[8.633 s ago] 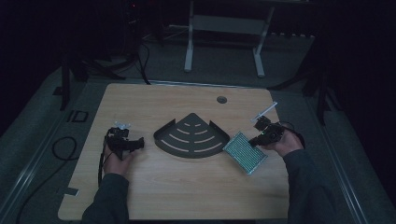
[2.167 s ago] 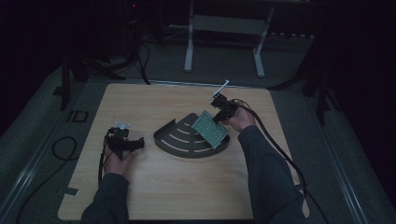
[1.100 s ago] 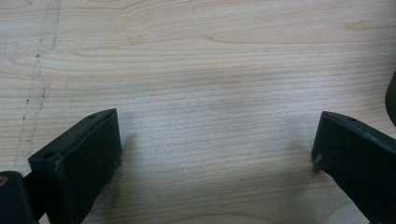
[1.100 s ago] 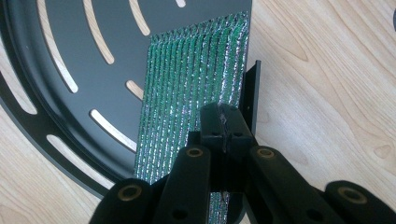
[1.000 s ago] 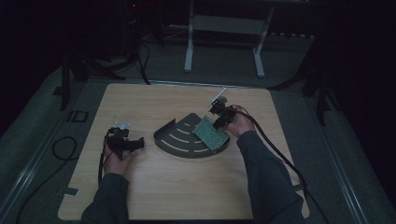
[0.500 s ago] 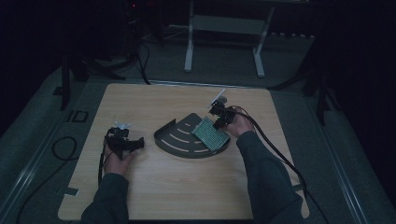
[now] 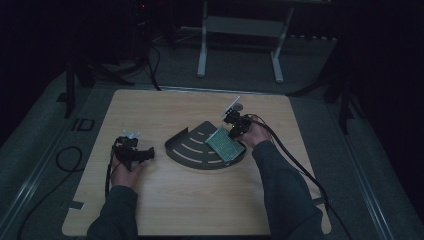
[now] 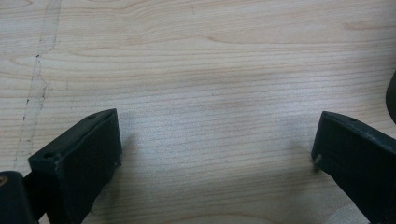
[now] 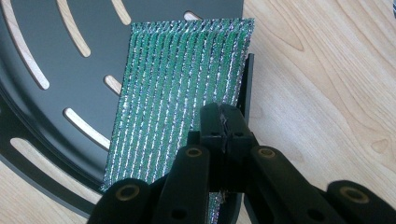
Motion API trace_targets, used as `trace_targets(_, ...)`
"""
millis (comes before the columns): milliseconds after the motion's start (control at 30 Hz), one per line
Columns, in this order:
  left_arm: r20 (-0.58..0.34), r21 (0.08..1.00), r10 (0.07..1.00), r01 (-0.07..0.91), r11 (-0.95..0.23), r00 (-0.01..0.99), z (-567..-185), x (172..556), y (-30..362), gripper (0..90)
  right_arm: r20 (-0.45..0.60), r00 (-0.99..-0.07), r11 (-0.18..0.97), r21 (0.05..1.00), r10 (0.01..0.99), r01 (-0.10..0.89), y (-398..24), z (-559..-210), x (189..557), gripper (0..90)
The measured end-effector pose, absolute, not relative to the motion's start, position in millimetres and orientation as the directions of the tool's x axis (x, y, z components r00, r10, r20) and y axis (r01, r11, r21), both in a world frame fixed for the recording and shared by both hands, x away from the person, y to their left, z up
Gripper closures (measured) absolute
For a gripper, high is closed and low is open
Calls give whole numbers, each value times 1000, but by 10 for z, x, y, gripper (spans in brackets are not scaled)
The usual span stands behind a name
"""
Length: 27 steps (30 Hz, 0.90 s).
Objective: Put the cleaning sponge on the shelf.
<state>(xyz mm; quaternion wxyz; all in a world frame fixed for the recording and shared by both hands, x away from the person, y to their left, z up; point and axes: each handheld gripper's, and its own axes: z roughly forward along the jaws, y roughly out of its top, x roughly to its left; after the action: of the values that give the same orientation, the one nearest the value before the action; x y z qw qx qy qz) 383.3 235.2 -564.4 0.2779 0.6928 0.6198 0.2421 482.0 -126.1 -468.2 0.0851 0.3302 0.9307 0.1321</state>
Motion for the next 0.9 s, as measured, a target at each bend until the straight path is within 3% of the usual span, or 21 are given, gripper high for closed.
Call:
trace_targets(467, -9, 685, 993, 724, -77, 114, -5644, 3833, 2352, 17, -73, -765, 744, 306, 640, 593, -1280, -4665, 4827, 888)
trace_targets(900, -9, 685, 993, 724, -78, 115, -5644, 3833, 2352, 17, -41, -740, 699, 368, 671, 613, -1455, -4629, 4794, 631)
